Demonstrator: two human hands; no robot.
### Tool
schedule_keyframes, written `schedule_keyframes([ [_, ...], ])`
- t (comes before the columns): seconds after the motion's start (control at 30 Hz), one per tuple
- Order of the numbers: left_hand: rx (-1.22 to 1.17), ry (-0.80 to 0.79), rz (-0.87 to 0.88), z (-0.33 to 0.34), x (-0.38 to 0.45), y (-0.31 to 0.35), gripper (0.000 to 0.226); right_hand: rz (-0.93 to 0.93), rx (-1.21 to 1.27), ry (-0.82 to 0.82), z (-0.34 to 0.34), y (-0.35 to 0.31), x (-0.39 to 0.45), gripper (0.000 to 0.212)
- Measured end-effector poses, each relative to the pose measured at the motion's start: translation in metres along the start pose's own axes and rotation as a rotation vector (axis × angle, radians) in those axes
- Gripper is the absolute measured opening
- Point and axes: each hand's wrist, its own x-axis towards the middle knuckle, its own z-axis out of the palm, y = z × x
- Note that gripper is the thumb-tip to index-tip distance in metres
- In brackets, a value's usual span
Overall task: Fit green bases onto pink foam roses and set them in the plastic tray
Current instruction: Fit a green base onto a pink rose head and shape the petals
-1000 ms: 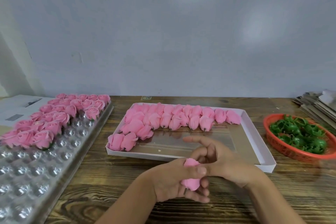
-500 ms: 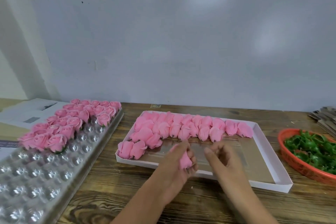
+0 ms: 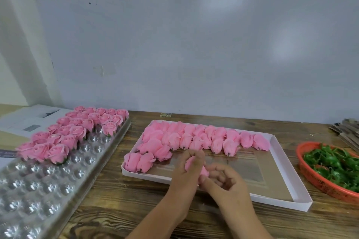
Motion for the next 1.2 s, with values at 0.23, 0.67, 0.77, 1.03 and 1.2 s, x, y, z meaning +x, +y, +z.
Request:
schedule_keyframes([
  [0.23, 0.344, 0.062, 0.308, -0.010, 0.006, 0.002, 0.036, 0.055, 0.086, -0.023, -0.006, -0.001, 0.002, 0.022],
  [0.67, 0.729, 0.102, 0.725, -0.020, 0.004, 0.000, 0.028, 0.257, 0.331, -0.148, -0.010, -0.004, 0.005, 0.031],
  [0.77, 0.760, 0.074, 0.771, -0.020, 0.004, -0.005, 0.010, 0.273, 0.410, -0.141, -0.011, -0.004, 0.006, 0.031],
  [1.03, 0.716, 0.137, 0.733, -0.019, 0.006, -0.005, 0.033, 0.190, 0.049, -0.134, -0.012, -0.007, 0.005, 0.043],
  [1.2, 0.669, 0.107, 0.621, -0.014, 0.003, -0.007, 0.035, 0.007, -0.073, -0.150, -0.014, -0.005, 0.005, 0.034],
])
